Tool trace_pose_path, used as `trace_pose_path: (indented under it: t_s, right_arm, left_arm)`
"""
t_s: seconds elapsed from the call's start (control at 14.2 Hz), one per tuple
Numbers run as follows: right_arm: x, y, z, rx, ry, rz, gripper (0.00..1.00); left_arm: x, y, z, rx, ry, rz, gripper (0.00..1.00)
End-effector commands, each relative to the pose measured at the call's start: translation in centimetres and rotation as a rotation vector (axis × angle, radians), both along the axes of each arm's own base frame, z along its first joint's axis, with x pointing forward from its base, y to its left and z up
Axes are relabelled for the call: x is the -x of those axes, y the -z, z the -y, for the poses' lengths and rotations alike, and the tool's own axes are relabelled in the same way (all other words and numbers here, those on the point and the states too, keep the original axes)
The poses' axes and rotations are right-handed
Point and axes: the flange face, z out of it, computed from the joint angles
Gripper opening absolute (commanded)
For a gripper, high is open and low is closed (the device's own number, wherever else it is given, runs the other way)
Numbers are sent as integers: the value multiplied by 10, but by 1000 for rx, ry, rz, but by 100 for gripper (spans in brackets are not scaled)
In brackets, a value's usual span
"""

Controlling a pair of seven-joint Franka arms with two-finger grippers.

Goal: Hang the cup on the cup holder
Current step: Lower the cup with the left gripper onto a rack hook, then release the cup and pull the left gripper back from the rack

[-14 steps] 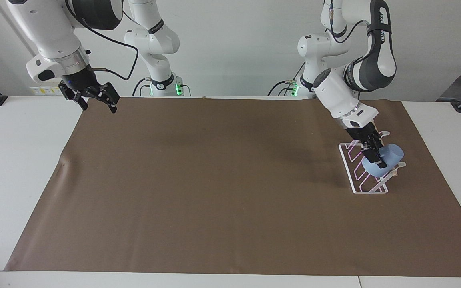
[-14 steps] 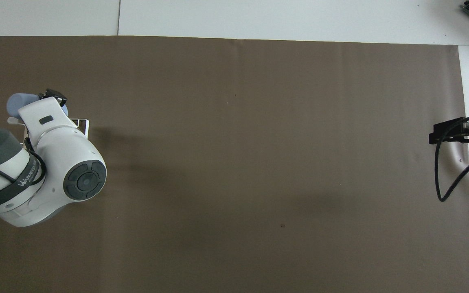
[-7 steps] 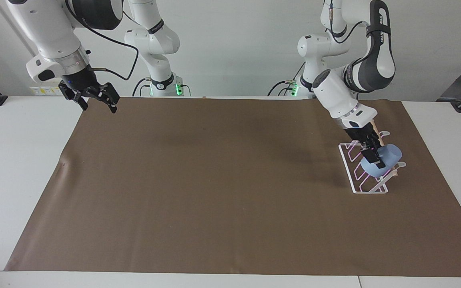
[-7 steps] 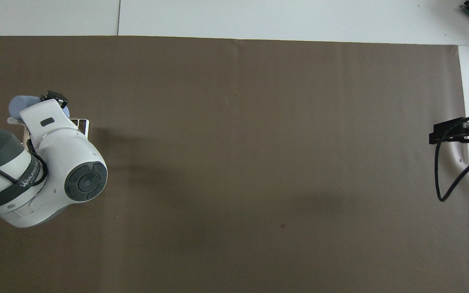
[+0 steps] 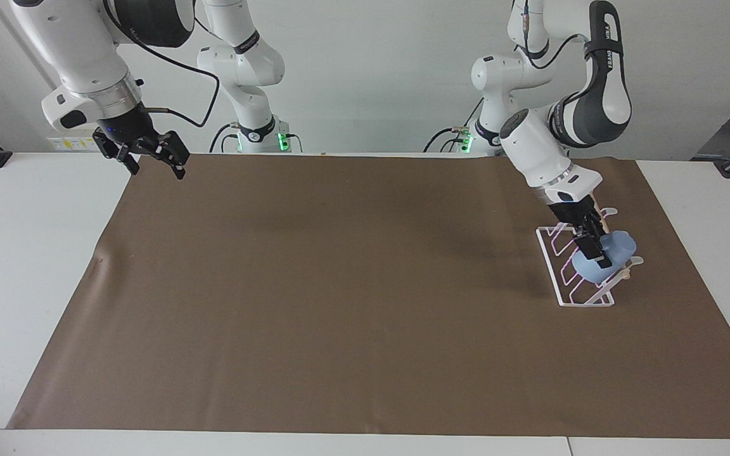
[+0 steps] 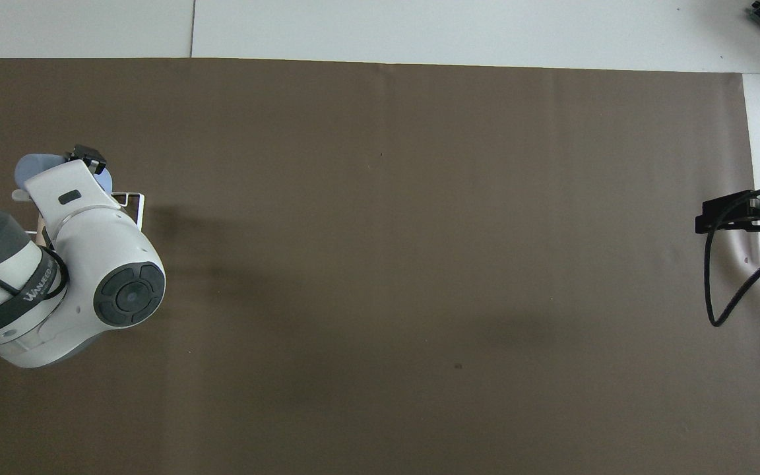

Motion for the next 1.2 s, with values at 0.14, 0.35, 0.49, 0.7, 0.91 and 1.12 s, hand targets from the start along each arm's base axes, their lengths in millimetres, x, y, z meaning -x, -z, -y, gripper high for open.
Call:
trace_pose_path:
  t_s: [0.14, 0.35, 0.49, 0.7, 0.91, 1.12]
  right_arm:
    - [3, 1, -1, 9, 10, -9, 100]
    - [3, 1, -1, 9, 10, -9, 100]
    - [3, 1, -1, 10, 10, -9, 100]
    - [3, 1, -1, 9, 10, -9, 100]
    - [3, 1, -1, 9, 10, -9, 100]
    - [3, 1, -1, 9, 10, -9, 100]
  left_arm:
    - [4, 1, -2, 4, 10, 19, 98]
    - [2, -4, -2, -13, 10, 17, 100]
    - [0, -12, 1, -16, 13, 22, 100]
    - [3, -30, 3, 6, 5, 42, 100]
    - [8, -45, 5, 64, -22, 44, 100]
    - [12, -73, 2, 134, -7, -36, 100]
